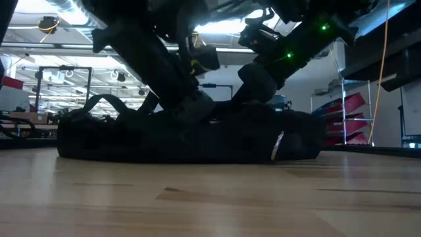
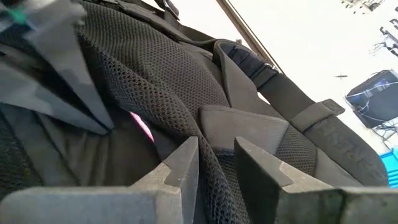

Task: Unpack backpack
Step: Remove the pink charger cable from the black backpack

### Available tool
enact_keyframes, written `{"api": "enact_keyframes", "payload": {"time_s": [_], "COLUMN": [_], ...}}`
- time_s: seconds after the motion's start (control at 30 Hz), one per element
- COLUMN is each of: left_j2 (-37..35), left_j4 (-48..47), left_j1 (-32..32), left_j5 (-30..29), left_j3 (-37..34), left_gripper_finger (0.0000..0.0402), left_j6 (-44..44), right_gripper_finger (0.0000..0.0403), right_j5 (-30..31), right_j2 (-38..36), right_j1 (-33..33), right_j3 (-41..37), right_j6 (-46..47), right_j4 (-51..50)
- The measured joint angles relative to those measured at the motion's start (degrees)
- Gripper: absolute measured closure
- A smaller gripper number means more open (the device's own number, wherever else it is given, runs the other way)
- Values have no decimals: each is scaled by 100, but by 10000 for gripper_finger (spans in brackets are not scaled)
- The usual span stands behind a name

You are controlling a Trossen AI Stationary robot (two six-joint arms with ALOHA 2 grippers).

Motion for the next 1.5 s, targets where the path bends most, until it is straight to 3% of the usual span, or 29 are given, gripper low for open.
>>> {"api": "enact_keyframes", "payload": {"time_s": [0.43, 0.53, 0.73, 0.97, 1.1, 1.5], "left_j2": [-46, -46, -46, -46, -46, -74], "left_j4": [-163, -129, -126, -139, -152, -142], "left_j1": [49, 70, 77, 98, 136, 134], "left_j5": [-167, -171, -172, -170, -174, -899], "left_j3": [-36, -36, -36, -36, -36, -32], "left_gripper_finger": [400, 400, 400, 400, 400, 400], "left_j6": [-75, -96, -126, -100, -89, 403], "right_gripper_finger": [318, 318, 318, 318, 318, 318], "right_j5": [-313, -645, -747, -727, -1116, -1486], "right_j2": [4, 125, 555, 844, 842, 828], "right_j1": [650, 640, 390, 267, 321, 553], "right_j3": [0, 0, 4, 4, 8, 17], "right_j6": [136, 487, 1405, 1641, 1771, 1966], "right_j4": [153, 141, 235, 647, 519, 70]}}
